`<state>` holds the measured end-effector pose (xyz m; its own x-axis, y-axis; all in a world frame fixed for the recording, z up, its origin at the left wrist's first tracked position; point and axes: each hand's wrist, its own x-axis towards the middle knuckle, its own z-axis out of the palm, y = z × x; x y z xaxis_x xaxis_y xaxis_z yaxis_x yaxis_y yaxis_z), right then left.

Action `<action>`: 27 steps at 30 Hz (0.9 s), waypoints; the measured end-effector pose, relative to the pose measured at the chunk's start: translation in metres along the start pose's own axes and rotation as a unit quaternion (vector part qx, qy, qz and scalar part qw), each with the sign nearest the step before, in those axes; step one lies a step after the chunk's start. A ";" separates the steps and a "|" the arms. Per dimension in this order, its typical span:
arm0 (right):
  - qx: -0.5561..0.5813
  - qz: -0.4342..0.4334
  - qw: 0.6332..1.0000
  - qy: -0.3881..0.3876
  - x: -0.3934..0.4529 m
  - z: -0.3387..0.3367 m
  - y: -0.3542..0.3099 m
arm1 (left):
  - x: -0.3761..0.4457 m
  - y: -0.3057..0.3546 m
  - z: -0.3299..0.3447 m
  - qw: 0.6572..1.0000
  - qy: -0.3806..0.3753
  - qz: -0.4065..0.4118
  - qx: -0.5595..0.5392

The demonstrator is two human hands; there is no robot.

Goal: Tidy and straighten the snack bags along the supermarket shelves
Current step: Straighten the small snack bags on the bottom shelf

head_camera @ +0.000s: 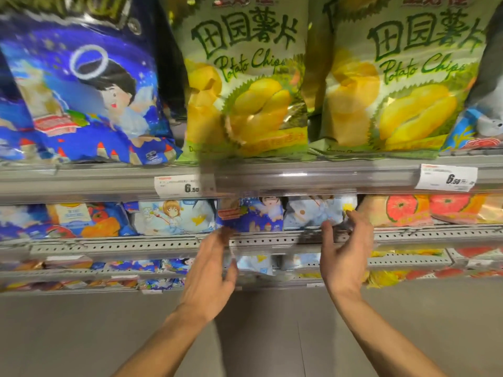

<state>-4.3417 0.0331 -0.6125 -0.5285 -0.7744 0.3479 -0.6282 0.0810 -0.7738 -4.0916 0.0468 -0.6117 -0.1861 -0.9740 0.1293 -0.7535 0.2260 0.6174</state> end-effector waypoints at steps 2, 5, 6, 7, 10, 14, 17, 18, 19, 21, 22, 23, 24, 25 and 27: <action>0.019 -0.020 0.999 0.025 -0.014 0.012 -0.021 | 0.001 -0.018 -0.021 0.995 0.089 -0.039 -0.027; 0.071 -0.004 0.997 0.001 -0.024 0.035 -0.055 | 0.015 -0.044 -0.049 0.974 0.198 -0.097 -0.041; 0.089 0.011 0.996 -0.027 -0.024 0.044 -0.065 | 0.021 -0.050 -0.057 0.968 0.216 -0.118 -0.048; 0.101 0.026 0.993 -0.060 -0.023 0.053 -0.073 | 0.027 -0.055 -0.065 0.964 0.221 -0.138 -0.059; 0.126 0.075 0.978 -0.149 -0.014 0.078 -0.083 | 0.042 -0.067 -0.079 0.954 0.209 -0.192 -0.096; 0.155 0.152 0.954 -0.206 0.004 0.095 -0.080 | 0.064 -0.076 -0.096 0.939 0.130 -0.209 -0.242; 0.134 0.170 0.947 -0.239 0.013 0.103 -0.071 | 0.079 -0.079 -0.105 0.936 0.106 -0.143 -0.304; 0.116 0.176 0.947 -0.242 0.015 0.105 -0.069 | 0.081 -0.081 -0.106 0.934 0.099 -0.130 -0.317; 0.094 0.181 0.949 -0.241 0.016 0.107 -0.068 | 0.081 -0.082 -0.107 0.929 0.095 -0.125 -0.335; 0.046 0.188 0.951 -0.239 0.018 0.109 -0.067 | 0.082 -0.083 -0.105 0.915 0.090 -0.131 -0.370; 0.033 0.188 0.951 -0.243 0.018 0.110 -0.067 | 0.083 -0.086 -0.104 0.905 0.085 -0.142 -0.392; 0.029 0.185 0.950 -0.249 0.019 0.111 -0.068 | 0.083 -0.090 -0.102 0.897 0.077 -0.153 -0.408; 0.032 0.185 0.949 -0.253 0.019 0.112 -0.068 | 0.083 -0.092 -0.101 0.894 0.063 -0.156 -0.415; 0.039 0.186 0.948 -0.253 0.019 0.111 -0.069 | 0.084 -0.095 -0.100 0.894 0.056 -0.159 -0.415; 0.055 0.186 0.949 -0.249 0.018 0.111 -0.071 | 0.086 -0.097 -0.097 0.907 0.067 -0.172 -0.380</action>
<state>-4.2430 -0.0559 -0.6101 -0.3501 -0.9075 -0.2322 -0.3729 0.3624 -0.8542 -3.9730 -0.0604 -0.5854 0.0937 -0.9894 -0.1107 -0.0918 -0.1193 0.9886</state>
